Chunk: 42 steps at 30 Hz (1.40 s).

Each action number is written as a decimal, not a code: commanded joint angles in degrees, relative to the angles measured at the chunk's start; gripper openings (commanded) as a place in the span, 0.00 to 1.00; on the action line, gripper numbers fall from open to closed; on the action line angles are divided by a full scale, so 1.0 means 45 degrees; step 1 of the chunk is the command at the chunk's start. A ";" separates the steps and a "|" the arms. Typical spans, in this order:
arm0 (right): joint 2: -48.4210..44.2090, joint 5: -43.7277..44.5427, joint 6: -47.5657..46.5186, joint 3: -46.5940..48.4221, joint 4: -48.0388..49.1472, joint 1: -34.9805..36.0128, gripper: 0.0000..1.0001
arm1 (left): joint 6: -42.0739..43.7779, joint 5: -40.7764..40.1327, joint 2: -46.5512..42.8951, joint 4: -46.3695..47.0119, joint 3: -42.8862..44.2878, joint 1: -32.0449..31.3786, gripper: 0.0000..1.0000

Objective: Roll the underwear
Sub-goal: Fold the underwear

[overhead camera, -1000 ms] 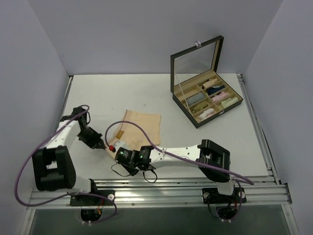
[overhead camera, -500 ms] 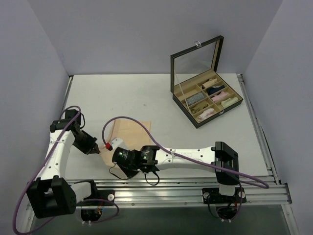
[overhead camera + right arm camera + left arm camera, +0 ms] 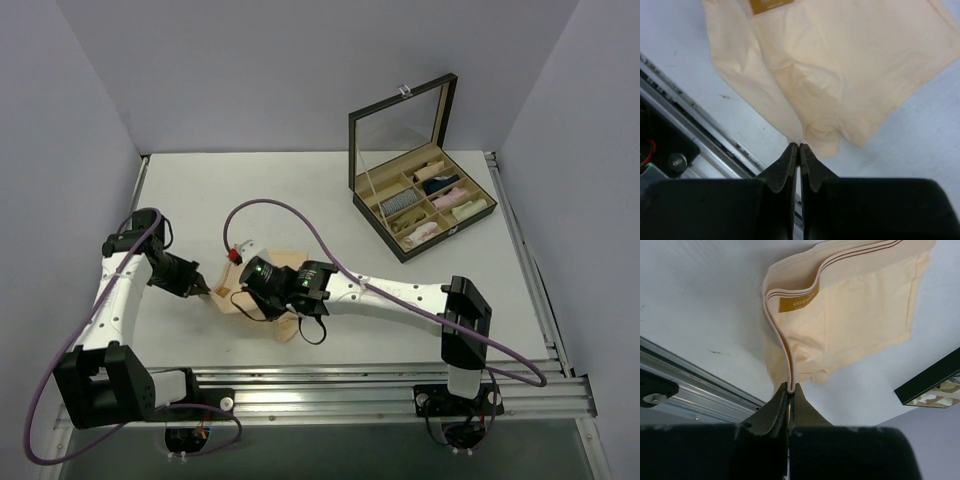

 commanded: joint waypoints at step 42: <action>0.2834 -0.2595 -0.1929 0.1083 0.1484 -0.6079 0.00 | -0.1254 0.1513 0.8538 0.5227 0.4648 -0.1998 0.04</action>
